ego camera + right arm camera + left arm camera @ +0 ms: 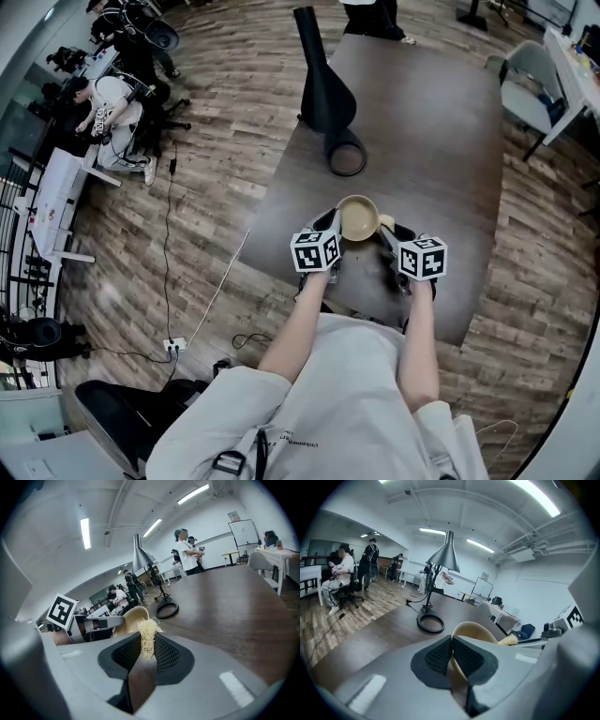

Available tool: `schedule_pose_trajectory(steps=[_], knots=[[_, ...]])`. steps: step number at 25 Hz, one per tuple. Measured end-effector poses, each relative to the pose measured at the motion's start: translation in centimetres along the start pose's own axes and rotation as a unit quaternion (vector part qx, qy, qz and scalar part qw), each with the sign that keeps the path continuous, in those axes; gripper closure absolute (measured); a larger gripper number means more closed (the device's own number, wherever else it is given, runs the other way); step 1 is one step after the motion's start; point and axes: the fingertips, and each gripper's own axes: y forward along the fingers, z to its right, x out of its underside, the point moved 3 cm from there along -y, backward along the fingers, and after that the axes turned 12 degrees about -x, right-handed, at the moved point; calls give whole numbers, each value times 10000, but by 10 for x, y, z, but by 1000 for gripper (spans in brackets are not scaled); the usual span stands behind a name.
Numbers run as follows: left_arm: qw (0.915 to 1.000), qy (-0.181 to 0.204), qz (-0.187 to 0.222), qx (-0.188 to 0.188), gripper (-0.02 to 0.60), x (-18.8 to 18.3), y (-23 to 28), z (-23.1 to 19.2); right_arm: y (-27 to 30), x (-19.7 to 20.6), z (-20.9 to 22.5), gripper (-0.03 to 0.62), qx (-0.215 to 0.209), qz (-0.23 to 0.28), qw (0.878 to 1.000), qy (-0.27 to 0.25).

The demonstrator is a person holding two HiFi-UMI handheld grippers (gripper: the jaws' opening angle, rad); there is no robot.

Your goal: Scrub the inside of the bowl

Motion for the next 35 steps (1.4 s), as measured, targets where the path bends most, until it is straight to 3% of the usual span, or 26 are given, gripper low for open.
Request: schedule_pose_trajectory(steps=[11,21,26,30,35], knots=[[9974,-597,-389,-76,571,7,16,7,-7,14,3,488,27,24,10000,31],[9888,-1414,-471,73,571,14,26,17,-16,18,-2,488,-104,29,9999,-55],[9857,-1633,-410,52,571,13,23,16,-14,20,-6,488,-222,17,9998,-14],[9789,-1987,-430,208,571,17,22,17,-6,26,-15,488,-394,-162,9990,-105],[9737,-2164,-457,543,571,17,20,32,-3,30,-20,488,-311,-255,9989,-253]])
